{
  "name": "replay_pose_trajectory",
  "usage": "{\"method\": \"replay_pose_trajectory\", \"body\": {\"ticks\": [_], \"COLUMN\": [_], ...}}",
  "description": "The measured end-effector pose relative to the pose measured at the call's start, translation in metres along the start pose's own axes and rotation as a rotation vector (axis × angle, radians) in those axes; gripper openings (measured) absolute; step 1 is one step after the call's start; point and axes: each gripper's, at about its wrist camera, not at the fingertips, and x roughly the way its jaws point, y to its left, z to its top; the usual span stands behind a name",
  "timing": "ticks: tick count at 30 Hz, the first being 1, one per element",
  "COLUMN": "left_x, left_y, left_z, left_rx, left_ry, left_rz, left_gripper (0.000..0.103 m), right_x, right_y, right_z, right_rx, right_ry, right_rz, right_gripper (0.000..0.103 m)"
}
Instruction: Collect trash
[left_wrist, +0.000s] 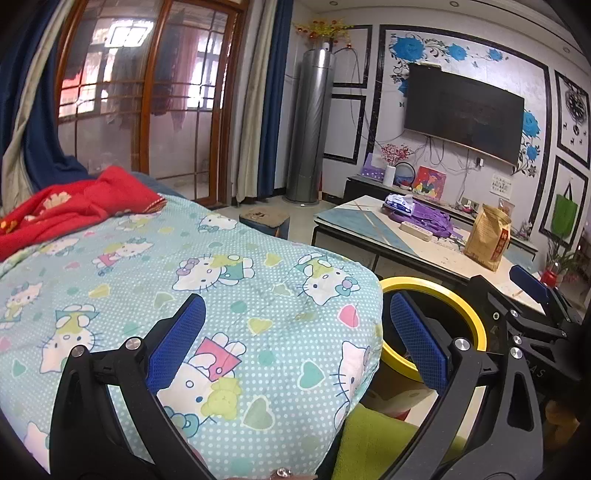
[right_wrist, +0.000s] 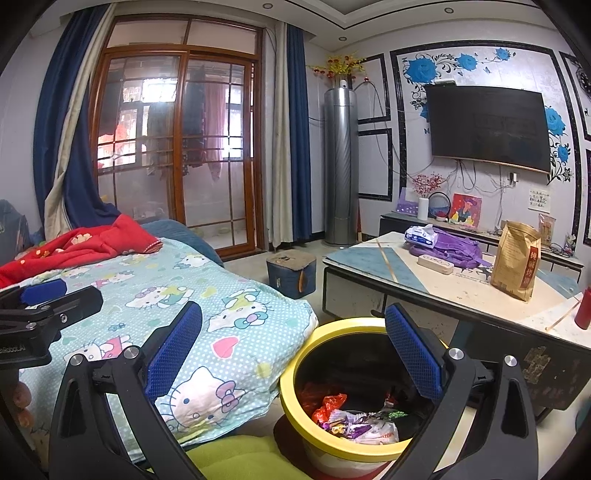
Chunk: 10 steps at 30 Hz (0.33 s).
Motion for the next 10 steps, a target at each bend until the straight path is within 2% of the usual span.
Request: {"method": "replay_pose_trajectory", "body": {"ticks": [3,4,6,7,8,10], "left_x": [-0.003,-0.005,-0.011,-0.018,-0.024,-0.045], "left_y": [0.021,0.038,0.073,0.101,0.123,0.189], "left_z": [0.007,0.011,0.015,0.016,0.015,0.007], "left_rx": [-0.083,-0.123,-0.177,-0.215,-0.245,-0.317], "left_ry": [0.023,0.033,0.054,0.063,0.068,0.096], "left_rz": [0.01,0.049,0.148,0.236,0.298,0.487], "left_gripper": [0.092,0.092,0.092,0.092,0.092,0.092], "right_x": [0.009,0.013,0.028,0.035,0.043,0.063], "right_y": [0.016,0.028,0.074,0.099,0.124,0.2], "right_z": [0.011,0.016,0.029,0.034,0.037,0.039], "right_rx": [-0.013,-0.028,-0.074,-0.096,-0.12,-0.181], "right_ry": [0.014,0.022,0.042,0.07,0.109,0.248], "right_rz": [0.028,0.059,0.186,0.265,0.34,0.513], "right_gripper": [0.097,0.097,0.097,0.097,0.097,0.097]}}
